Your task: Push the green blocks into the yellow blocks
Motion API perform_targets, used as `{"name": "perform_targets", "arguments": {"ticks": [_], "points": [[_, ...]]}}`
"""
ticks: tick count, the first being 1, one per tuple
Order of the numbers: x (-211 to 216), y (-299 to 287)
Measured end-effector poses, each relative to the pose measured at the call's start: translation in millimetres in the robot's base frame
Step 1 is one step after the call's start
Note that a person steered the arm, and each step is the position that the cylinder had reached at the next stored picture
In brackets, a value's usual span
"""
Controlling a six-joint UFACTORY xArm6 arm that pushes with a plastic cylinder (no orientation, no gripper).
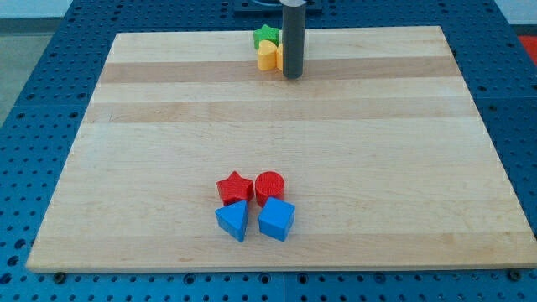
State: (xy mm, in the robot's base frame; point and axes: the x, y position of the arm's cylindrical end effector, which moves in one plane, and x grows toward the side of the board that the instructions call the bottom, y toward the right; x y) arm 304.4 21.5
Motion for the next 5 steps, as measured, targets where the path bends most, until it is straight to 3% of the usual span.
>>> {"name": "perform_targets", "arguments": {"ticks": [4,5], "points": [[-1.6,58.6],[-25.5,63.0]]}}
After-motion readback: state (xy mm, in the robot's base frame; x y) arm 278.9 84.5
